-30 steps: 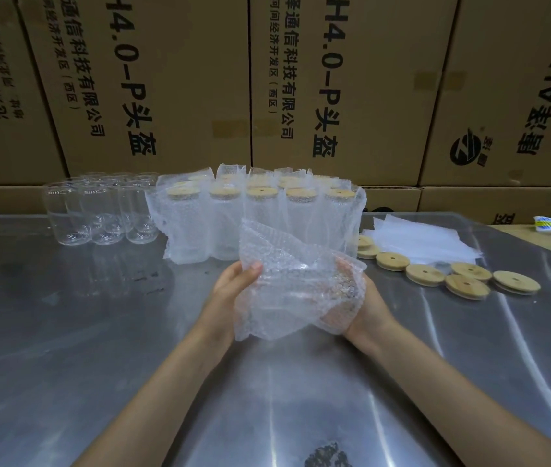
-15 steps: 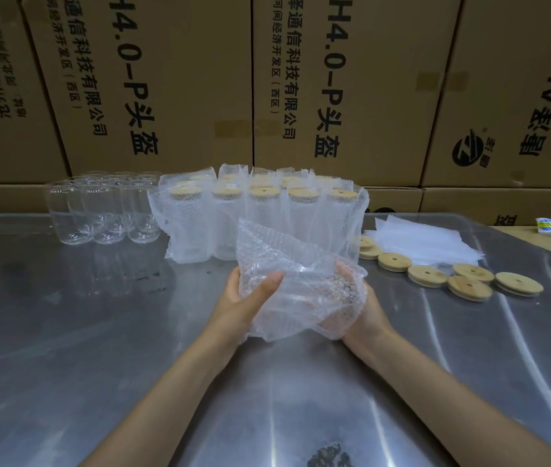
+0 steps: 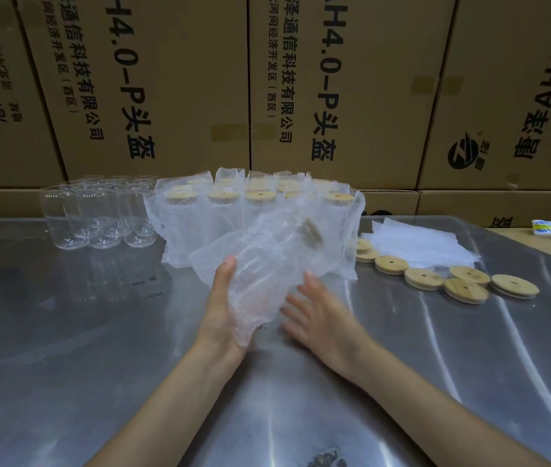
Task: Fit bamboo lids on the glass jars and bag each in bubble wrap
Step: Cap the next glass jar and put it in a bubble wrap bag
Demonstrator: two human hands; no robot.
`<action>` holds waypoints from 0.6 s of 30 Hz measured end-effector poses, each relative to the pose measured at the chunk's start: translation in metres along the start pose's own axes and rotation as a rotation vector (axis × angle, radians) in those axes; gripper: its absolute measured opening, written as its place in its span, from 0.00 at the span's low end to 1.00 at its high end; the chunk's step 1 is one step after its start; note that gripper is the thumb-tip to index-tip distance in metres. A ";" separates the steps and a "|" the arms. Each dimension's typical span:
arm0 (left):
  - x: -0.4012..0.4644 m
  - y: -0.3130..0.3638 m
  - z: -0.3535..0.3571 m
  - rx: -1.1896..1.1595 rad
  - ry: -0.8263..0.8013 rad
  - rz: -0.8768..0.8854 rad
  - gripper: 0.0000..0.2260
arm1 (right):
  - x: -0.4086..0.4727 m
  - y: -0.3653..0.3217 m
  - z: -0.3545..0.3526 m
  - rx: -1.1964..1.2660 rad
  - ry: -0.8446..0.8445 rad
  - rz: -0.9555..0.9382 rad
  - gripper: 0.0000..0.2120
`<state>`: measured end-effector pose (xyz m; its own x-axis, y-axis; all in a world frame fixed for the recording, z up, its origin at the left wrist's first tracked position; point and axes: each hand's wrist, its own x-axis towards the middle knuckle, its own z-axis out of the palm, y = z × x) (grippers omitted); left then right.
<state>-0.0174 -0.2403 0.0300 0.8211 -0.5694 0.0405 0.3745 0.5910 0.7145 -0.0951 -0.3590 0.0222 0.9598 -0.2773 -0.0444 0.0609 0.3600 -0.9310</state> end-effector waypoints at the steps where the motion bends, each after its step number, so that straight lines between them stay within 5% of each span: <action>1: -0.003 -0.005 0.004 0.027 0.030 -0.002 0.23 | -0.002 0.005 0.006 -0.005 -0.110 0.016 0.35; 4: -0.012 -0.020 0.011 0.188 0.091 0.034 0.30 | -0.007 0.013 0.018 0.109 -0.253 -0.027 0.34; 12: -0.021 -0.031 0.020 0.261 -0.034 0.136 0.27 | 0.000 -0.013 -0.009 0.384 -0.077 -0.189 0.28; 18: -0.021 -0.036 0.020 0.272 -0.197 0.080 0.34 | -0.002 -0.023 -0.017 0.428 -0.038 -0.274 0.27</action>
<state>-0.0569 -0.2605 0.0176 0.7342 -0.6426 0.2189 0.1624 0.4794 0.8624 -0.1026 -0.3816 0.0378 0.9016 -0.3831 0.2010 0.4111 0.6138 -0.6740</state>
